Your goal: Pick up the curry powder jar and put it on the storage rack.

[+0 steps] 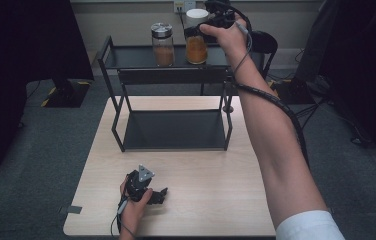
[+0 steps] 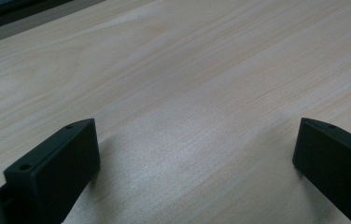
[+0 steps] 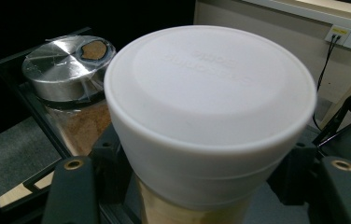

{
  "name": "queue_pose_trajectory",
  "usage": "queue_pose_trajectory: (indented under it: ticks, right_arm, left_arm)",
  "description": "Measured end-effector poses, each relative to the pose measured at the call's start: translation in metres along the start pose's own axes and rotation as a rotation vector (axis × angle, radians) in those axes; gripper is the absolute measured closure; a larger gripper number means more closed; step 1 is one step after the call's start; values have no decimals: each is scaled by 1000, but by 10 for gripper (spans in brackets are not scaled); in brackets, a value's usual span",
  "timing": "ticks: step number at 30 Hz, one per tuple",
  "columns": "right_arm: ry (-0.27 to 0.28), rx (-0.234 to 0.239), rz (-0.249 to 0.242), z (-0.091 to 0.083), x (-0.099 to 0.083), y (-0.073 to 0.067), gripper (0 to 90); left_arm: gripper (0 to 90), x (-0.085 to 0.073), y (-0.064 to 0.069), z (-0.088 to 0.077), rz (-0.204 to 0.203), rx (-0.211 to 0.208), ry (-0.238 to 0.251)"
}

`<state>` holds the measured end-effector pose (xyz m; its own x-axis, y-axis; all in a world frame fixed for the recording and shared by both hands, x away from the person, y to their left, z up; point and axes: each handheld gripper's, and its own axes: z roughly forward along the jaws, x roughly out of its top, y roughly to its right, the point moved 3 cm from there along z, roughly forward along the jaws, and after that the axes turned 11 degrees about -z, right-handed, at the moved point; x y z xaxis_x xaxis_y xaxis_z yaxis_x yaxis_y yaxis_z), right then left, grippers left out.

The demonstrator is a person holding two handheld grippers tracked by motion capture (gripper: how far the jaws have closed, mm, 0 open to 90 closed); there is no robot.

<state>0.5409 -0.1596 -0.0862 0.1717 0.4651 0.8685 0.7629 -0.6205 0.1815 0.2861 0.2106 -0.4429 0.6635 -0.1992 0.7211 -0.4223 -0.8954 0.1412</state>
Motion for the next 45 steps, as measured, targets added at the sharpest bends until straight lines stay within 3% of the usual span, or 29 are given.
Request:
queue_pose_trajectory:
  ticks: [14, 25, 29, 39, 45]
  right_arm:
    - [32, 2, -3, 4, -5, -4, 320]
    - [-9, -15, -8, 7, -4, -11, 54]
    - [5, -24, 6, 3, -6, -14, 10]
    - [-4, -46, 50, -15, -7, -22, 7]
    - [-1, -24, 89, -21, -13, -26, 5]
  left_arm:
    - [0, 0, 0, 0, 0, 0, 0]
    - [0, 0, 0, 0, 0, 0, 0]
    - [0, 0, 0, 0, 0, 0, 0]
    - [0, 0, 0, 0, -1, 1, 2]
    - [0, 0, 0, 0, -1, 0, 2]
